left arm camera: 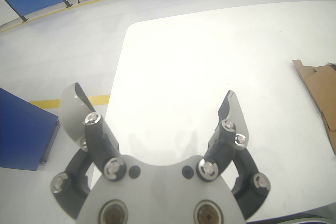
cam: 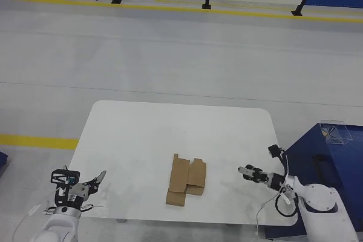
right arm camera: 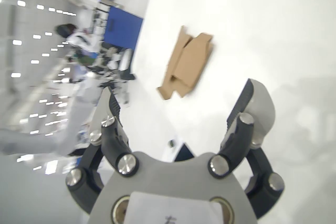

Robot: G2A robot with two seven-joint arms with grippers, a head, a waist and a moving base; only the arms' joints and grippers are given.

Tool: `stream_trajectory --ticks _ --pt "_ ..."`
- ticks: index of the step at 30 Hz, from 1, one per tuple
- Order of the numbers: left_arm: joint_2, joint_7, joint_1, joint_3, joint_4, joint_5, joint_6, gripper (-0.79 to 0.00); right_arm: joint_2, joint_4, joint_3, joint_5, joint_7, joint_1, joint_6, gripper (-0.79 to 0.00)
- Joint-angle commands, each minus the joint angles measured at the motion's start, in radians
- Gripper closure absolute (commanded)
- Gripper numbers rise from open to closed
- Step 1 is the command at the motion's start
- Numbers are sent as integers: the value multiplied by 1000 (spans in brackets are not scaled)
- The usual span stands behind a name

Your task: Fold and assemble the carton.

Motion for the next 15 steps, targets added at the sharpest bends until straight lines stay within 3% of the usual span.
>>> stream_trajectory --ticks 1,4,10,15 --pt "0 0 0 0 0 0 0 -785 -6 131 -59 123 119 84 16 -785" --pt "0 0 0 0 0 0 0 -785 -25 279 -169 137 150 183 8 -785" --pt "0 0 0 0 0 0 0 -785 -69 440 -348 64 43 289 -69 -785" --pt "0 0 0 0 0 0 0 -785 -95 526 -431 50 10 343 -92 -505"
